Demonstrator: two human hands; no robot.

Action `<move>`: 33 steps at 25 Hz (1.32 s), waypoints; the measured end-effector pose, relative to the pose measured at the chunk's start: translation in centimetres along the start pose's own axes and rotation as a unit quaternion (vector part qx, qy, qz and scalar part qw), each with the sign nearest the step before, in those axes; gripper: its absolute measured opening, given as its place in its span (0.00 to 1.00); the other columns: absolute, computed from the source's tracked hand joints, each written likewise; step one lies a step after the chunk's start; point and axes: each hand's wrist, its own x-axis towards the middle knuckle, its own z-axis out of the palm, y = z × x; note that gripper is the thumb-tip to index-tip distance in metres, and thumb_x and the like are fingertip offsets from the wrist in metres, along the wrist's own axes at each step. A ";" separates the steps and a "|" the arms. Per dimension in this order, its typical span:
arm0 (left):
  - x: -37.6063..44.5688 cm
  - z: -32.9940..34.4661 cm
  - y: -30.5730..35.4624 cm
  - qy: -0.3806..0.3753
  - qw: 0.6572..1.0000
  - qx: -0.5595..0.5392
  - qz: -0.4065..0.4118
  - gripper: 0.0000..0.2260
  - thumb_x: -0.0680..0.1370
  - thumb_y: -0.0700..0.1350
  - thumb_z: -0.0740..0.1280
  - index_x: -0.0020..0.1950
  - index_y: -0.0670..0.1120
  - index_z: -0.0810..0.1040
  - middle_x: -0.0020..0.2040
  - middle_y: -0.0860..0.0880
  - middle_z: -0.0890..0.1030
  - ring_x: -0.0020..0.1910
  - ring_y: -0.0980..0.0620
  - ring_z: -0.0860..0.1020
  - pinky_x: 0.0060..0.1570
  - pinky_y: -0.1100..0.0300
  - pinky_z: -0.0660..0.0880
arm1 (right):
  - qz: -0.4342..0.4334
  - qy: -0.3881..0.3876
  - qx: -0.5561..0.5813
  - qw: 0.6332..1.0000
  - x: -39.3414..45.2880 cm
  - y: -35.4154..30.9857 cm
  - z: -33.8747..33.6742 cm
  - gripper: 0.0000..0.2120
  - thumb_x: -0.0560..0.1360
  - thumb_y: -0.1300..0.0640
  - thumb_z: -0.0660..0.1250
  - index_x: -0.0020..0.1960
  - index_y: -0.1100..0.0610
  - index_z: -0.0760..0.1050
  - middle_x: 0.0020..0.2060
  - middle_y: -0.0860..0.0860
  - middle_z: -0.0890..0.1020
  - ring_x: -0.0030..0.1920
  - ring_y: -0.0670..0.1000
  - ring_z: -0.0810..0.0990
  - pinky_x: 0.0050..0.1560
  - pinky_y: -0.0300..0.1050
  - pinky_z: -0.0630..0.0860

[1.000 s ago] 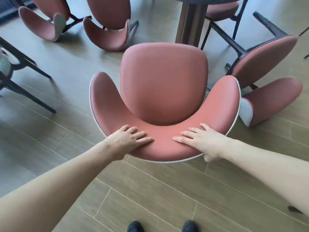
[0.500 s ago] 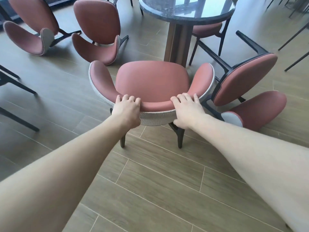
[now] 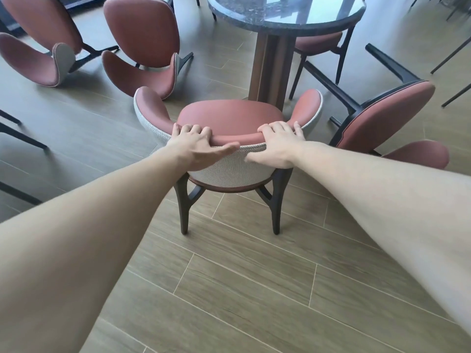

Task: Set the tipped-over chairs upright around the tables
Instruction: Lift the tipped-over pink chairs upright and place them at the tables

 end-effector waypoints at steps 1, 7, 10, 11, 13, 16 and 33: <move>0.8 -0.1 -0.1 -0.008 1.000 0.007 0.001 0.44 0.71 0.76 0.41 0.70 0.46 0.70 0.70 0.39 0.71 0.73 0.39 0.63 0.74 0.39 0.50 | 0.006 0.001 0.018 1.000 0.7 0.2 -0.1 0.44 0.70 0.27 0.55 0.77 0.51 0.58 0.76 0.54 0.61 0.78 0.54 0.52 0.76 0.62 0.39; 3.3 0.3 0.1 0.006 1.000 0.010 -0.024 0.34 0.79 0.68 0.44 0.71 0.46 0.68 0.71 0.39 0.70 0.74 0.38 0.62 0.76 0.40 0.46 | 0.015 0.032 0.052 0.998 3.3 0.7 0.3 0.30 0.78 0.34 0.47 0.72 0.50 0.64 0.74 0.55 0.64 0.77 0.55 0.54 0.76 0.61 0.38; 3.4 0.3 0.0 -0.005 1.000 0.008 -0.023 0.35 0.78 0.68 0.43 0.73 0.47 0.67 0.71 0.40 0.69 0.75 0.39 0.61 0.76 0.40 0.45 | 0.017 0.025 0.051 0.998 3.4 0.9 0.3 0.30 0.78 0.34 0.47 0.73 0.49 0.64 0.75 0.54 0.63 0.78 0.54 0.53 0.76 0.61 0.38; 3.5 0.2 0.0 -0.009 1.000 0.014 -0.020 0.36 0.77 0.68 0.41 0.73 0.48 0.66 0.71 0.40 0.69 0.75 0.39 0.61 0.75 0.40 0.45 | 0.016 0.026 0.048 0.998 3.5 0.9 0.4 0.31 0.78 0.34 0.47 0.73 0.49 0.63 0.75 0.54 0.63 0.78 0.53 0.52 0.76 0.61 0.37; 3.5 0.3 0.0 -0.008 1.000 0.018 -0.019 0.37 0.76 0.69 0.41 0.73 0.48 0.66 0.71 0.40 0.69 0.75 0.39 0.60 0.75 0.40 0.45 | 0.013 0.024 0.046 0.999 3.6 1.0 0.4 0.31 0.78 0.33 0.47 0.74 0.49 0.63 0.76 0.54 0.63 0.78 0.53 0.52 0.76 0.61 0.37; 3.7 0.5 0.0 -0.003 1.000 0.001 -0.025 0.34 0.78 0.69 0.44 0.72 0.47 0.67 0.71 0.40 0.69 0.75 0.40 0.60 0.75 0.40 0.44 | 0.014 0.017 0.044 0.999 3.7 1.0 0.5 0.32 0.77 0.33 0.46 0.74 0.49 0.62 0.76 0.53 0.62 0.78 0.53 0.51 0.75 0.61 0.37; 4.5 -0.9 0.2 -0.088 0.994 -0.026 -0.066 0.36 0.75 0.72 0.45 0.71 0.50 0.66 0.73 0.44 0.67 0.78 0.46 0.54 0.75 0.45 0.45 | 0.008 -0.043 0.065 0.997 3.9 1.0 -0.4 0.33 0.78 0.33 0.47 0.77 0.49 0.58 0.78 0.52 0.56 0.79 0.51 0.44 0.75 0.61 0.33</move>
